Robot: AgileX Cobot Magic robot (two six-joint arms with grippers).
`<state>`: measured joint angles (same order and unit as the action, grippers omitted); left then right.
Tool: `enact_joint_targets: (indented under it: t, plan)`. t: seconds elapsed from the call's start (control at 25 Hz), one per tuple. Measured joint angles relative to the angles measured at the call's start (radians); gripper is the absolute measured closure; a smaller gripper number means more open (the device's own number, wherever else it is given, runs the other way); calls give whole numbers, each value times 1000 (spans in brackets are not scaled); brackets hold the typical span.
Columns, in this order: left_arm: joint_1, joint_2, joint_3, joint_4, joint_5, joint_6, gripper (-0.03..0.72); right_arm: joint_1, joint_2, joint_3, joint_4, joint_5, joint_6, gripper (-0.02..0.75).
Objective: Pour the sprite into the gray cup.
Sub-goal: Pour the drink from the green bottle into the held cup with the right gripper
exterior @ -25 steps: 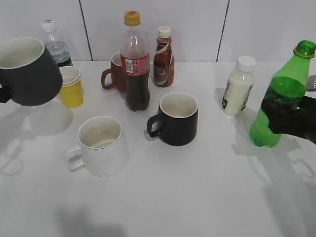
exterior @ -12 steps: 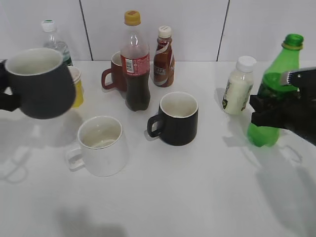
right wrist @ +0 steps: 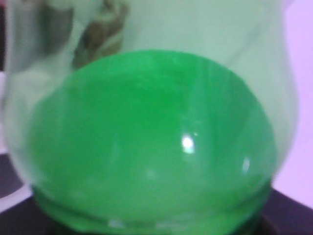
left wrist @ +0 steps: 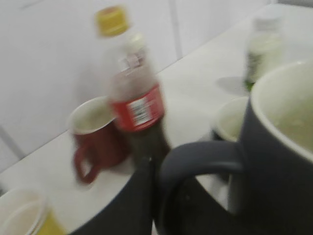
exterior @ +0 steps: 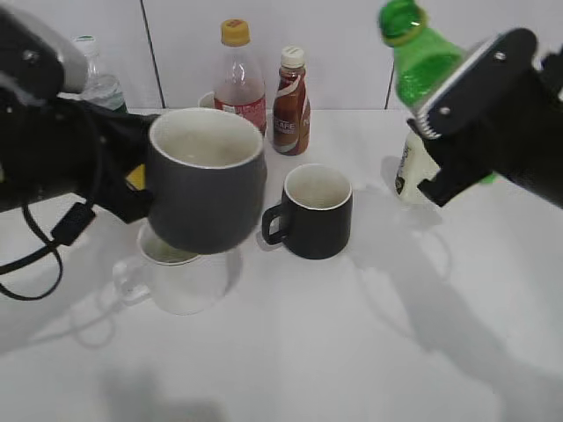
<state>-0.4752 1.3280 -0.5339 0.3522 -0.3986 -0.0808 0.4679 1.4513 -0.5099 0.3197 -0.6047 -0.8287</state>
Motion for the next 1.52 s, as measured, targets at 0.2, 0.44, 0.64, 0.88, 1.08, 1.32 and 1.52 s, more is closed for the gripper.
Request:
enact_joint_targets:
  t: [0.2,0.44,0.64,0.88,1.08,1.32,1.52]
  plan:
    - [-100,14,-31,0,18,0,635,114,-17,-82,149,6,-435,319]
    - [-160,33,-31,1,30,-1,635,166,-17,-120,128,11,-683,319]
    - [-164,33,-31,1,13,-1,635,168,-17,-120,74,13,-803,319]
    - [-168,33,-31,1,-16,-1,635,169,-17,-120,41,13,-902,319]
    - [-168,33,-31,8,-19,-1,635,169,-17,-120,36,-12,-972,319]
    - [-168,33,-31,12,-20,-1,635,169,-17,-120,32,-76,-1032,319]
    - [-168,33,-31,14,-20,-1,635,169,-17,-120,36,-82,-1043,319]
